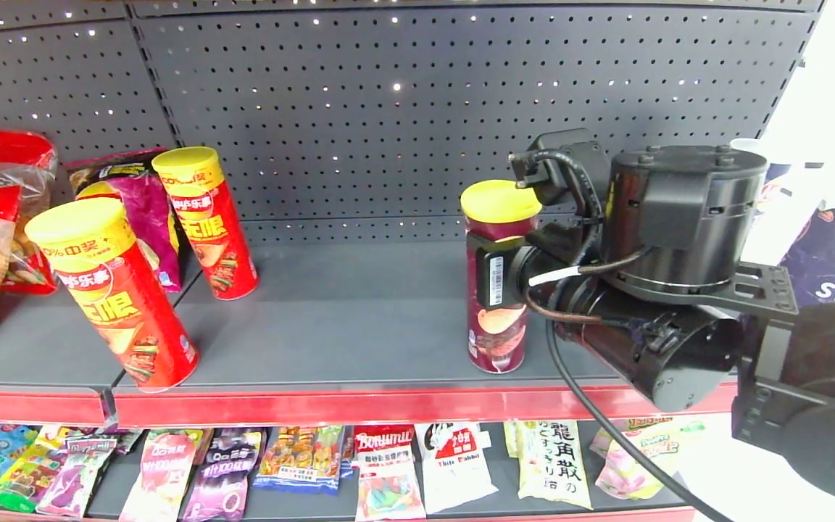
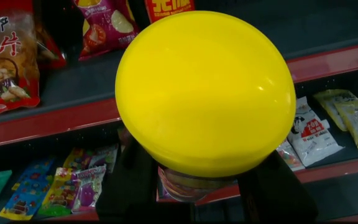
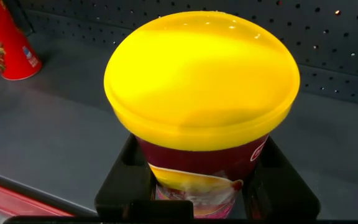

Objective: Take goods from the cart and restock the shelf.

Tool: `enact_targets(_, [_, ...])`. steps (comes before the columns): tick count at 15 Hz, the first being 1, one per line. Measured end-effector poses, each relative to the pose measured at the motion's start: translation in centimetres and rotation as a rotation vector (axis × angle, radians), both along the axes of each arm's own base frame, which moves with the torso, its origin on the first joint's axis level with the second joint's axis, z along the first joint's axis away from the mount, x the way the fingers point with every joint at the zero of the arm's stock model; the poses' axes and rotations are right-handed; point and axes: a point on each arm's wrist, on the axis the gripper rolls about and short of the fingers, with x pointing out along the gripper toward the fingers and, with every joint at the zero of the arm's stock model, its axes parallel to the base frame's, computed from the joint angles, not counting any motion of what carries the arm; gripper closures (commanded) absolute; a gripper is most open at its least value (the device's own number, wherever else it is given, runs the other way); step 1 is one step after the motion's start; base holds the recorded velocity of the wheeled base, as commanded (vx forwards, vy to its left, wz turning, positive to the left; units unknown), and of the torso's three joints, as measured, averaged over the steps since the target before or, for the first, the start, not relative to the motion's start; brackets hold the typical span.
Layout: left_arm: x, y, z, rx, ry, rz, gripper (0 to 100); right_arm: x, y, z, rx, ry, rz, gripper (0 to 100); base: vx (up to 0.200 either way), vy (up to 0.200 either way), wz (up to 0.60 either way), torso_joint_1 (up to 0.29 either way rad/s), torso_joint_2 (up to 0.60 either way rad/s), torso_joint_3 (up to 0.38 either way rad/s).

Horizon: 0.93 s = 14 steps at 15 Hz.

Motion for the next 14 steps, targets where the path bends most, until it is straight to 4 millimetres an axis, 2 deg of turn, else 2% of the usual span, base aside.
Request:
enact_targets(9, [0.1, 0.0, -0.3, 0.001, 0.011, 0.001, 100, 0.3, 0.4, -0.4, 0.017, -0.004, -0.019, 100, 0.000, 0.000, 0.00, 0.000, 0.00, 0.000])
enact_targets(14, [0.1, 0.0, -0.4, 0.000, 0.014, 0.000, 100, 0.5, 1.1, -0.4, 0.052, -0.055, -0.110, 100, 0.000, 0.000, 0.00, 0.000, 0.00, 0.000])
